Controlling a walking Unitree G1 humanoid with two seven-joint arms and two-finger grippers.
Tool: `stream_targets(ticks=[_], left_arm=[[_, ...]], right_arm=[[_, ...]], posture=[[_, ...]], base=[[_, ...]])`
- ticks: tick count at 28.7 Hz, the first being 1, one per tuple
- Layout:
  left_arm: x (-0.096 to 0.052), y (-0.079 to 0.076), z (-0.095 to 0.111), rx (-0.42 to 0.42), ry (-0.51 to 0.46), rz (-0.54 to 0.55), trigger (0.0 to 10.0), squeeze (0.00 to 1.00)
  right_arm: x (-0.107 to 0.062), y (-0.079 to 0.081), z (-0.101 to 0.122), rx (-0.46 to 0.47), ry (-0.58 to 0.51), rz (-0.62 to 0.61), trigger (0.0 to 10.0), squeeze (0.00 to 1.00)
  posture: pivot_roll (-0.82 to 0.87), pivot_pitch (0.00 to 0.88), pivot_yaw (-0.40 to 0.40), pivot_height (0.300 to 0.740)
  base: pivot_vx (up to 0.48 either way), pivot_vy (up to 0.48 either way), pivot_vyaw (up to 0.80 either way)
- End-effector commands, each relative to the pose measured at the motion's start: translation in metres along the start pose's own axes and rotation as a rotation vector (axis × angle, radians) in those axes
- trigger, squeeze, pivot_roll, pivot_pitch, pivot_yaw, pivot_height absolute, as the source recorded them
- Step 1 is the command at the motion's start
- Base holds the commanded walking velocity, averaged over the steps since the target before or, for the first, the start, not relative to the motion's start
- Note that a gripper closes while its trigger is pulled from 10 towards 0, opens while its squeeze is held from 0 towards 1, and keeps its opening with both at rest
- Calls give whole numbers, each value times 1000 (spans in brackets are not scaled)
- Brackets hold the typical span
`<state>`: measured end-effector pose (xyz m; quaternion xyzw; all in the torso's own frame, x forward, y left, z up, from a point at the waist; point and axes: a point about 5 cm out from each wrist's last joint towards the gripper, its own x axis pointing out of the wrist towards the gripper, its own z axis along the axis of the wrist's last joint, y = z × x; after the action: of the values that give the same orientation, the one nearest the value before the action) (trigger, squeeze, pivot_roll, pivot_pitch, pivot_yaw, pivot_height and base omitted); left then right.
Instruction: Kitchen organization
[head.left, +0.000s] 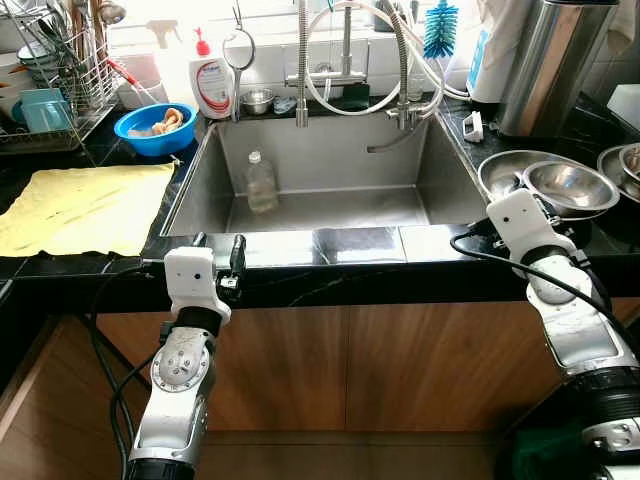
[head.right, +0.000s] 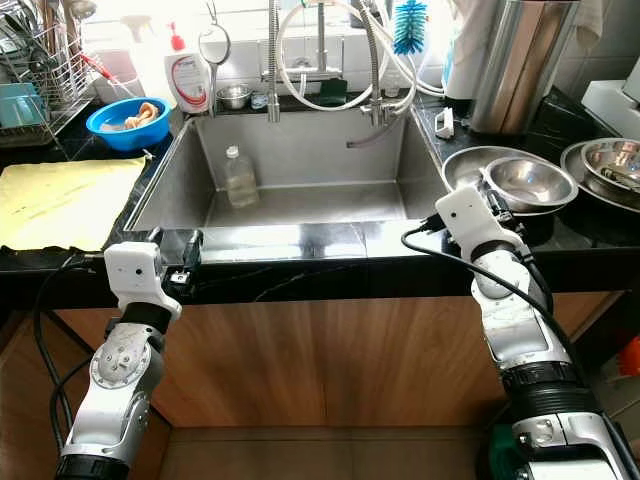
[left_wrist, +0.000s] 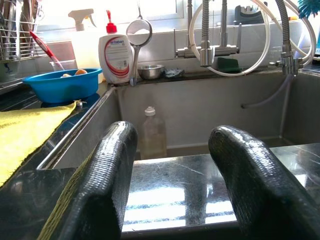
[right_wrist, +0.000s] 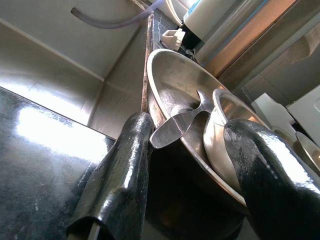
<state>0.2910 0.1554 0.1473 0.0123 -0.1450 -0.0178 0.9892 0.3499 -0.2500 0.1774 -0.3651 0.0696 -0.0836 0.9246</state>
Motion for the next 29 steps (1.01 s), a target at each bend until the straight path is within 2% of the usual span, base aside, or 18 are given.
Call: stream_targets(ticks=[1,4,5,6,7,25,26,27,29], left_arm=[[0,1,-2,0,14,4,10000,0],[0,1,-1,1,14,6,10000,0],[-1,2,-2,1,14,6,10000,0],[-1,2,-2,2,14,6,10000,0],[0,2,-1,2,15,6,10000,0],[-1,2,-2,3,23,4,10000,0],[-1,2,-2,3,23,3,10000,0],[-1,1,-3,3,23,2,10000,0],[-1,2,-3,3,24,1,10000,0]], right_arm=[[3,-6,6,7,-16,-22,10000,0],[4,-6,7,15,-23,-20,10000,0],[4,-6,7,15,-24,-20,8784,0],[4,-6,7,16,-25,-20,3608,0],[5,-6,7,18,-27,-20,0,0],[5,-1,7,27,-18,4,0,0],[5,0,7,27,-18,4,2157,0],[5,1,7,23,-16,5,10000,0],[5,1,7,24,-14,5,10000,0]], posture=[[-126,0,83,740],[-126,0,83,740],[-126,0,83,740],[-126,0,83,740],[-125,0,84,740],[-124,0,84,740],[-124,0,84,740],[-124,0,84,740],[-125,0,85,740]], base=[[0,0,0],[0,0,0],[0,0,0],[0,0,0],[0,0,0],[0,0,0],[0,0,0],[0,0,0],[0,0,0]])
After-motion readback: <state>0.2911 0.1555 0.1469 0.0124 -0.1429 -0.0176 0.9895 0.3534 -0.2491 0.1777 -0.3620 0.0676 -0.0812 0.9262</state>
